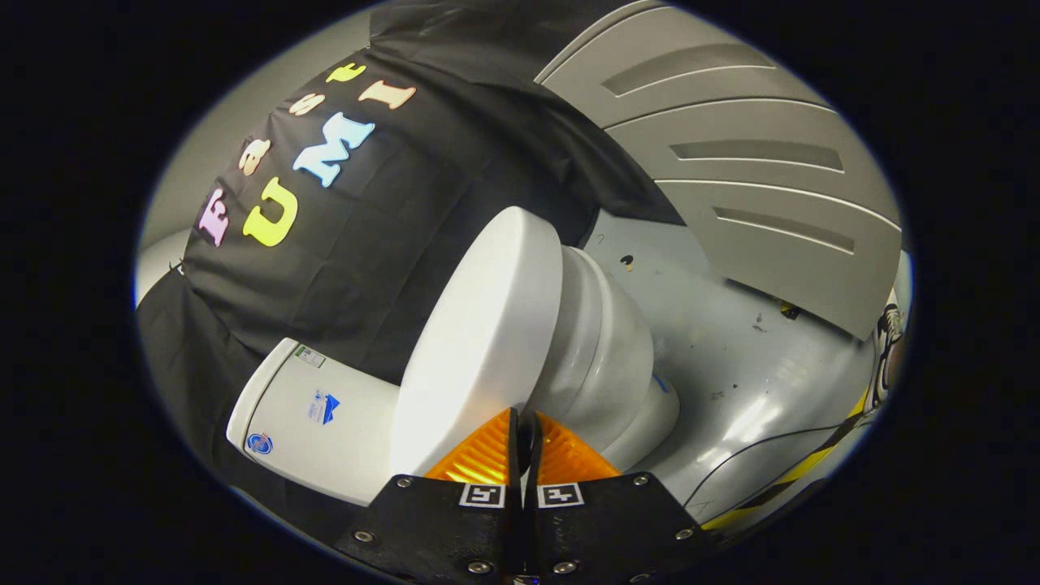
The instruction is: Open the toilet lid.
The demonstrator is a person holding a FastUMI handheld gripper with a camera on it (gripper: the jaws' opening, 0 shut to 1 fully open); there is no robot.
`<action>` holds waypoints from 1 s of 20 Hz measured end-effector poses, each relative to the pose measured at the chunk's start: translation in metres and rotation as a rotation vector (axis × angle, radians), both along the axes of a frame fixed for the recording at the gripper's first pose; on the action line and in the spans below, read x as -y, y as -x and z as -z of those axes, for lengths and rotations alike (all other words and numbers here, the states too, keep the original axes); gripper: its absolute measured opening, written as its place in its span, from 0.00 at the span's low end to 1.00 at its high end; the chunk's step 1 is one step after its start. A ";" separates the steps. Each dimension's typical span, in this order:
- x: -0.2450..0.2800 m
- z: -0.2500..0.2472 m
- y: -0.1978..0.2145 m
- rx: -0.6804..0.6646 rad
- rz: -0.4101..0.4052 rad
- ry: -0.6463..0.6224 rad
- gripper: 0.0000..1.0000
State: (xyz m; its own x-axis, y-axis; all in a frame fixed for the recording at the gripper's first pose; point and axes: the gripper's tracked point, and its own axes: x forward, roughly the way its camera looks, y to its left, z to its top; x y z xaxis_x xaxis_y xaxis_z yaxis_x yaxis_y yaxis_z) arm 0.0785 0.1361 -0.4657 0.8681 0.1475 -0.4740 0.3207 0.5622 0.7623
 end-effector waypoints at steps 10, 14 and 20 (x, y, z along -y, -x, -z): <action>-0.005 -0.044 -0.005 -0.037 0.018 0.143 0.00; -0.007 -0.064 -0.009 -0.065 -0.006 0.225 0.00; -0.011 -0.078 -0.013 -0.090 -0.038 0.321 0.00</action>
State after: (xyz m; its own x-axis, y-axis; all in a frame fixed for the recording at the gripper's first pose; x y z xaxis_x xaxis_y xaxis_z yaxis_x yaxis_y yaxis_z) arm 0.0912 0.1468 -0.3877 0.8174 0.0093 -0.5760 0.3532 0.7818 0.5139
